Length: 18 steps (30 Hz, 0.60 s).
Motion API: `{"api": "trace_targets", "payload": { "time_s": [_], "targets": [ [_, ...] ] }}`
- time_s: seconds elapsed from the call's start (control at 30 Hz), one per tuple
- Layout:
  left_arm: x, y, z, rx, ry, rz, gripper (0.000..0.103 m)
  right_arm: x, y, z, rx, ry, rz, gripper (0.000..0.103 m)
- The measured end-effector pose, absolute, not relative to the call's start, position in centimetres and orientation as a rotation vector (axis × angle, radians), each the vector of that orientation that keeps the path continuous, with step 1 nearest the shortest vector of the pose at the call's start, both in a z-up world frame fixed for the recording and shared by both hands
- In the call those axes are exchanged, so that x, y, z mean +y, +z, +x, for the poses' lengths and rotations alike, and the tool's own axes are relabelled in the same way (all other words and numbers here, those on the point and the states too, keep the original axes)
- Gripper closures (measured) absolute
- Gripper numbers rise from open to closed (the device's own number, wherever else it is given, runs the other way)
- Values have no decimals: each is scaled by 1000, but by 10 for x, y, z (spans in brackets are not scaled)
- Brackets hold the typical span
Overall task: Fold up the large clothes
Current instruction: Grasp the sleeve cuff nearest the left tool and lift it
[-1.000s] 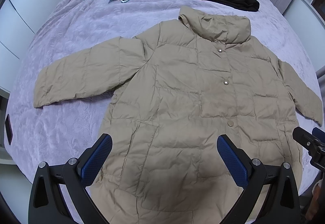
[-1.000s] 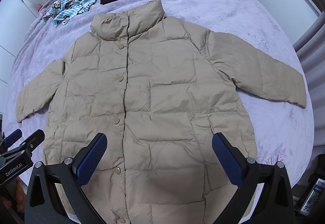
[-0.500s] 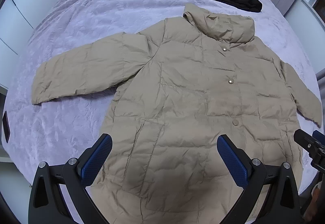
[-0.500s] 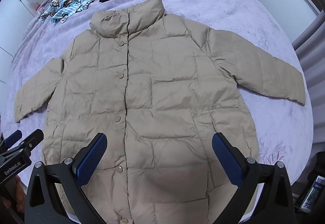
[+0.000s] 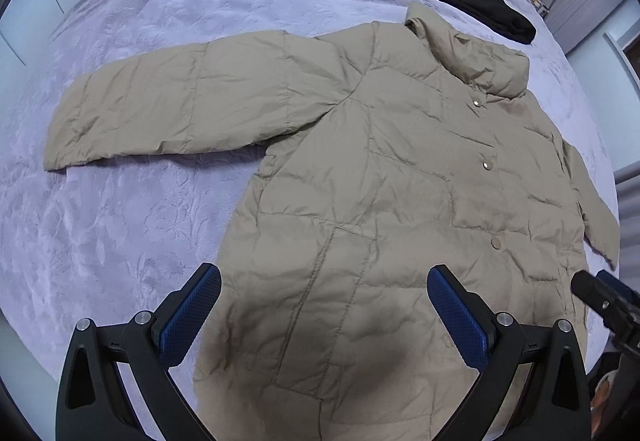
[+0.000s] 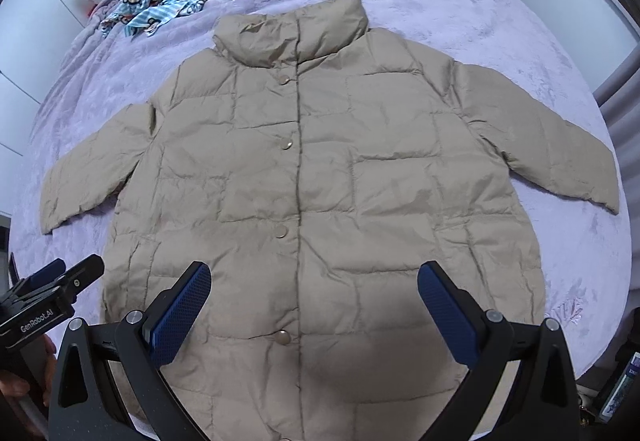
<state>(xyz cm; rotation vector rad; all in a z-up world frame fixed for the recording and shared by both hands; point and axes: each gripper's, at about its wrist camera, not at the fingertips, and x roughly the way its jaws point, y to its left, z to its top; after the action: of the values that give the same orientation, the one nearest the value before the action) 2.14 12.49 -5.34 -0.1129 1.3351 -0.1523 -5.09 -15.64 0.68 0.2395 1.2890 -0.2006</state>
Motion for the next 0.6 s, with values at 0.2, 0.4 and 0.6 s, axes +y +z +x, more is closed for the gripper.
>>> {"api": "trace_targets", "payload": {
  "time_s": [0.2,0.4,0.6],
  "targets": [
    [196,-84,43,1328,-114,-317,0,-112,-25,-35,1396,-129,227,0],
    [266,-122,73,1257,-123,-588,0,-81,-48,-24,1421,-82,265,0],
    [324,-161,111,1204,-31,-714,0,-59,-69,-16,1417,-69,273,0]
  ]
}}
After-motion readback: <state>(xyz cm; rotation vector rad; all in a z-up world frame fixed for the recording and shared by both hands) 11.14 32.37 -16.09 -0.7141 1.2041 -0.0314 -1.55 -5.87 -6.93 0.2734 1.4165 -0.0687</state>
